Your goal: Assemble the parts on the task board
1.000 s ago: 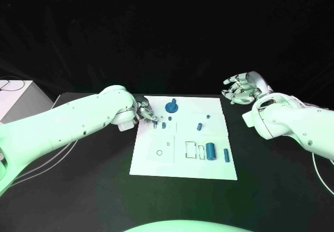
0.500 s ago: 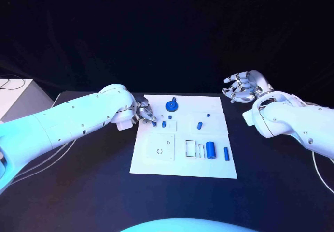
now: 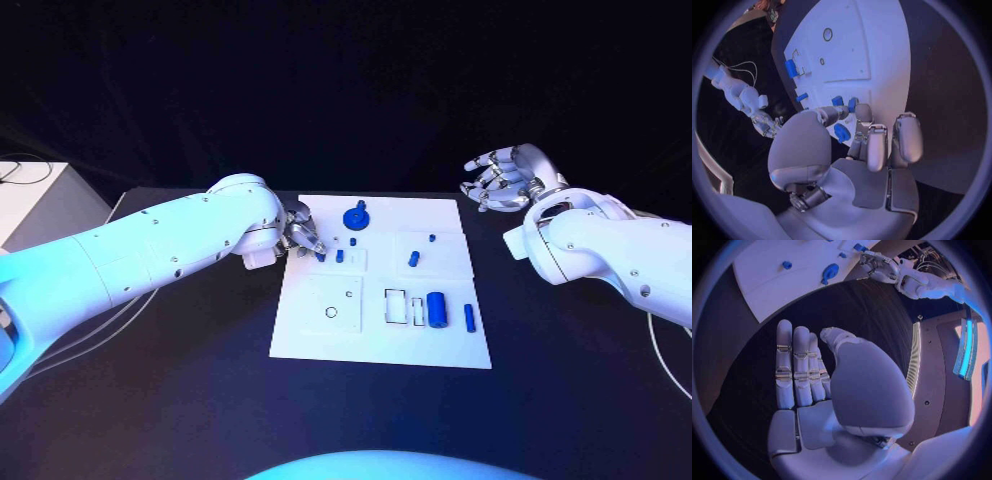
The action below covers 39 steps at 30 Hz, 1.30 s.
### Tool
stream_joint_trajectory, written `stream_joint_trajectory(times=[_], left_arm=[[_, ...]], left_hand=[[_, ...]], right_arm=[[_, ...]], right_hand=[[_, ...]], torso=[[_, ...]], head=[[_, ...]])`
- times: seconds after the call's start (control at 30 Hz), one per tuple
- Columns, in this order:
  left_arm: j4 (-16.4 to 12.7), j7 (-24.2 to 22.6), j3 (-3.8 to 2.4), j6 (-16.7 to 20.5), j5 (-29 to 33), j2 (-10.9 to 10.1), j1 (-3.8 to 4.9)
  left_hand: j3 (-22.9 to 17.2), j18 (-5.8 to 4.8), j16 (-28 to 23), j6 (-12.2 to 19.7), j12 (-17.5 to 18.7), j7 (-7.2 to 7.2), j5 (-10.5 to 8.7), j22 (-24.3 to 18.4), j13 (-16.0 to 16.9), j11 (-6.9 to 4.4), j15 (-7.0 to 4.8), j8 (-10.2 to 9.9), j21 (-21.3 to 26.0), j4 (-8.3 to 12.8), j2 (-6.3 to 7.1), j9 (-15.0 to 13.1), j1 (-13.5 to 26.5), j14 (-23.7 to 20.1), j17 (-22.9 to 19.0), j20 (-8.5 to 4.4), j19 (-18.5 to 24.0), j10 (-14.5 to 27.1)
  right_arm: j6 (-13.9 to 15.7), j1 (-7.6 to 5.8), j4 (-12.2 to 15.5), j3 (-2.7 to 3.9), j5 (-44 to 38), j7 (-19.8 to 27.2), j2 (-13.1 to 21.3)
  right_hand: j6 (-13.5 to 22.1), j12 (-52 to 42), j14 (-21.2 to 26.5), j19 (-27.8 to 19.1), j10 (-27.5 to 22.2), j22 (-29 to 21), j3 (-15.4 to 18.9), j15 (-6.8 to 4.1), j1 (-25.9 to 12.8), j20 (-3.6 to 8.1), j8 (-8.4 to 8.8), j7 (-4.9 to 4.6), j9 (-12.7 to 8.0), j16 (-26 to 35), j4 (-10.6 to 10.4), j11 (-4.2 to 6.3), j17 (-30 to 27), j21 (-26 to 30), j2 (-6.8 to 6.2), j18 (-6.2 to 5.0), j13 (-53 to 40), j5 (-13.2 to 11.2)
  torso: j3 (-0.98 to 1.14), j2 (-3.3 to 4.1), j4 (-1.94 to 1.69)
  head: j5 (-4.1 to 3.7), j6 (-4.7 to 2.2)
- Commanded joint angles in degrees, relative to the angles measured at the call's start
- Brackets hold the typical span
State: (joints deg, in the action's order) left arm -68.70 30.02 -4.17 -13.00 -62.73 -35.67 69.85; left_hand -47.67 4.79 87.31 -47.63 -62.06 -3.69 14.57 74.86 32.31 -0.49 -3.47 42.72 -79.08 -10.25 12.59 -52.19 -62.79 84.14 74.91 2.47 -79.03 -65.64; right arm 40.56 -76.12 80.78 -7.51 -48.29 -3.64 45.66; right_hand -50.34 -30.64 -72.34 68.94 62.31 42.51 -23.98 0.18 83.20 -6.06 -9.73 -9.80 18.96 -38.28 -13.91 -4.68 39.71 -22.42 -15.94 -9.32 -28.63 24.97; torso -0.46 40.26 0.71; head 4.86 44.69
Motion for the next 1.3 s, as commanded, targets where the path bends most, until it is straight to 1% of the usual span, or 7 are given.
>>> stream_joint_trajectory(times=[0.03,0.27,0.37,0.5,0.83,1.0,1.3], left_arm=[[0.05,-0.37,0.09,-0.38,-0.71,0.25,-0.01],[0.2,-0.39,0.28,-0.42,-0.96,0.46,-0.02],[0.22,-0.38,0.39,-0.89,-1.08,0.5,-0.02],[0.21,-0.32,0.48,-1.6,-1.16,0.48,-0.02],[0.24,-0.16,0.58,-3.0,-1.79,0.25,-0.01],[0.49,-0.14,0.55,-2.63,-2.37,0.17,-0.01],[0.84,-0.26,0.42,-0.1,-2.97,0.24,-0.01]], left_hand=[[-10.49,-0.68,0.36,-0.59,-0.04,-0.01,0.31,0.07,0.05,-0.17,-0.47,0.18,-0.29,10.99,-0.49,-2.51,0.07,4.08,9.56,0.02,-0.49,-0.24],[-10.49,-0.68,0.36,-0.59,-0.04,-0.01,0.31,0.07,0.05,-0.17,-0.47,0.18,-0.29,10.99,-0.49,-2.51,0.07,4.08,9.56,0.02,-0.49,-0.24],[-10.51,-0.67,0.36,-0.62,0.05,0.0,0.33,0.07,-0.12,-0.18,-0.48,0.17,-0.29,11.02,-0.5,-2.52,0.09,4.08,9.55,0.01,-0.48,-0.18],[-10.53,-0.65,0.34,-0.63,0.09,0.0,0.34,-0.02,-0.2,-0.18,-0.48,0.17,-0.24,11.04,-0.5,-2.52,0.09,4.06,9.51,0.0,-0.42,-0.15],[-10.57,-0.64,0.32,-0.66,0.16,0.01,0.37,-0.05,-0.32,-0.19,-0.49,0.15,-0.21,11.09,-0.5,-2.52,0.08,4.05,9.48,-0.01,-0.4,-0.1],[-10.57,-0.64,0.32,-0.66,0.16,0.01,0.37,-0.05,-0.32,-0.19,-0.49,0.15,-0.21,11.09,-0.5,-2.52,0.08,4.05,9.48,-0.01,-0.4,-0.1],[-10.74,-0.75,0.49,-0.85,0.0,0.06,0.61,0.37,0.01,-0.24,-0.54,0.17,-0.52,11.31,-0.51,-2.53,-0.03,4.18,9.87,-0.05,-0.68,-0.33]], right_arm=[[-0.52,0.01,0.06,0.01,0.07,1.22,0.02],[-0.47,0.01,0.05,0.01,0.1,1.35,0.04],[-0.53,0.02,0.03,0.01,0.11,1.35,0.03],[-0.55,0.02,0.01,0.01,0.11,1.35,0.04],[-0.66,0.02,-0.04,0.01,0.12,1.29,0.05],[-0.67,0.02,-0.05,0.01,0.12,1.3,0.06],[-0.65,0.02,-0.05,0.01,0.15,1.33,0.05]], right_hand=[[0.25,0.32,0.38,-0.27,0.31,-0.09,0.06,0.1,-0.37,0.09,-0.23,-0.01,0.03,0.36,0.22,0.0,0.04,0.24,-0.17,-1.07,0.12,0.2],[0.21,0.39,0.36,-0.25,0.35,-0.16,0.06,0.1,-0.34,0.09,-0.26,0.0,0.04,0.5,0.27,0.01,0.04,0.32,-0.14,-1.07,0.24,0.22],[0.21,0.39,0.36,-0.25,0.35,-0.16,0.06,0.1,-0.34,0.09,-0.26,0.0,0.04,0.5,0.27,0.01,0.04,0.32,-0.14,-1.07,0.24,0.22],[0.21,0.39,0.36,-0.25,0.35,-0.16,0.06,0.1,-0.34,0.09,-0.26,0.0,0.04,0.5,0.27,0.01,0.04,0.32,-0.14,-1.07,0.24,0.22],[0.19,0.48,0.35,-0.24,0.37,-0.24,0.11,0.11,-0.39,0.08,-0.28,-0.02,0.04,0.67,0.28,0.0,0.04,0.41,-0.15,-1.07,0.39,0.24],[0.17,0.57,0.33,-0.23,0.4,-0.33,0.18,0.13,-0.48,0.07,-0.3,-0.02,0.04,0.83,0.26,-0.02,0.05,0.51,-0.16,-1.07,0.53,0.23],[0.17,0.63,0.31,-0.22,0.42,-0.41,0.25,0.15,-0.58,0.05,-0.32,-0.03,0.05,0.96,0.24,-0.03,0.06,0.6,-0.16,-1.06,0.65,0.23]], torso=[[0.01,0.05,0.05],[0.05,0.03,-0.01],[0.01,0.01,-0.02],[0.01,0.02,-0.06],[-0.01,0.01,-0.01],[-0.03,-0.01,-0.03],[-0.02,0.03,-0.03]], head=[[-0.01,0.08],[-0.09,0.25],[-0.11,0.39],[-0.16,0.46],[-0.1,0.55],[-0.13,0.49],[-0.13,0.38]])
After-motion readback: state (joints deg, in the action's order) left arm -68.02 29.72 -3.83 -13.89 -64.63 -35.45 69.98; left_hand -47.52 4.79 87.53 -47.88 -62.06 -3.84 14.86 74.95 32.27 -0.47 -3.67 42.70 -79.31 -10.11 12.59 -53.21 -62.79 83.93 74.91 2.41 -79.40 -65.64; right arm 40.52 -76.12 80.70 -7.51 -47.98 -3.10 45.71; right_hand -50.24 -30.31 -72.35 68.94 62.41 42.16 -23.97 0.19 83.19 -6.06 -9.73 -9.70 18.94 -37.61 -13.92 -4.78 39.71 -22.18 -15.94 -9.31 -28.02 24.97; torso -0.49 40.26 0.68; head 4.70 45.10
